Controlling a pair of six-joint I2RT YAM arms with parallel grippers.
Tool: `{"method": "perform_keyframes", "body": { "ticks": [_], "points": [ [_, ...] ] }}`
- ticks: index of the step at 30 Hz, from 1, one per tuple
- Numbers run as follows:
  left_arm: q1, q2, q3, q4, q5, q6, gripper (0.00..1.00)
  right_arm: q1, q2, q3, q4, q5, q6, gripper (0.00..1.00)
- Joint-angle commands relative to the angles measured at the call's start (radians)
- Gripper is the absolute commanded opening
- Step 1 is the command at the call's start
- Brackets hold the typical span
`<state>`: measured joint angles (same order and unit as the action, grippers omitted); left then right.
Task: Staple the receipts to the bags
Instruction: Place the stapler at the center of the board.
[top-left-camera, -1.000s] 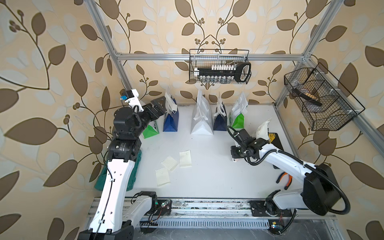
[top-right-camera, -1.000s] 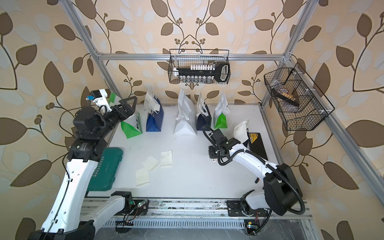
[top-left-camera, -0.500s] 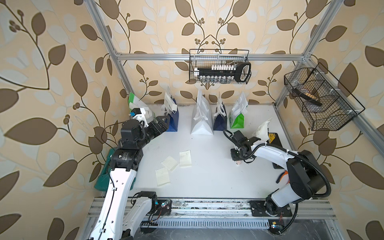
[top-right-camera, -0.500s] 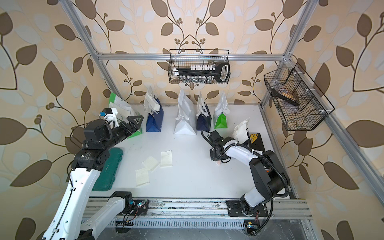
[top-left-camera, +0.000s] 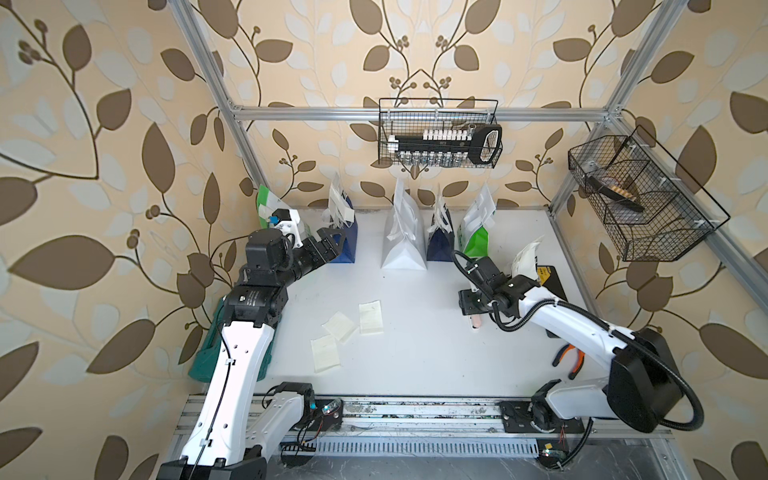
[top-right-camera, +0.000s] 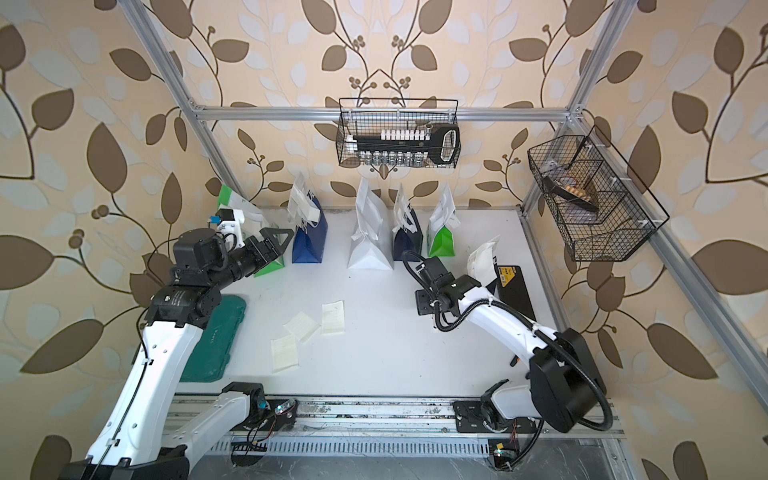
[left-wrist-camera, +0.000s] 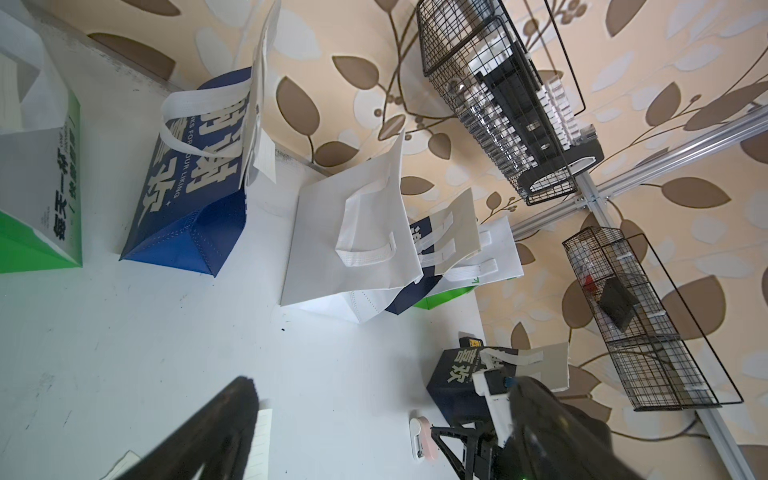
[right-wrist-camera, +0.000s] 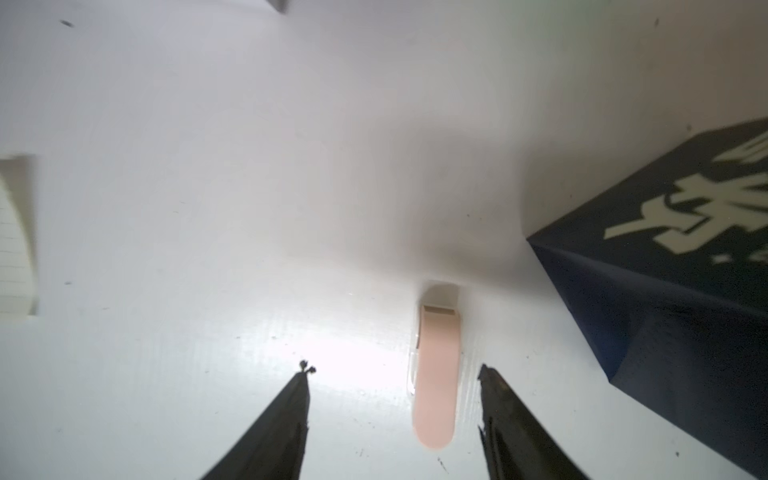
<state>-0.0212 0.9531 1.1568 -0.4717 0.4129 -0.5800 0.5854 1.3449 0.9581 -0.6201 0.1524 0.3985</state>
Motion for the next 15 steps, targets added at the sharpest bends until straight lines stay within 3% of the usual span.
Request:
{"method": "perform_keyframes", "body": {
  "ticks": [1,7,15],
  "points": [
    [-0.010,-0.042,0.065,-0.033,-0.012,0.066,0.96,0.112,-0.004,0.060,0.059,-0.025,-0.022,0.65],
    [-0.011,-0.110,0.009,-0.030,-0.013,0.035,0.99,0.345,0.194,0.195,0.241,-0.068,-0.024,0.67],
    [-0.010,-0.147,0.000,-0.073,0.009,0.049,0.99,0.308,0.486,0.311,0.432,-0.266,0.042,0.67]
  ]
}}
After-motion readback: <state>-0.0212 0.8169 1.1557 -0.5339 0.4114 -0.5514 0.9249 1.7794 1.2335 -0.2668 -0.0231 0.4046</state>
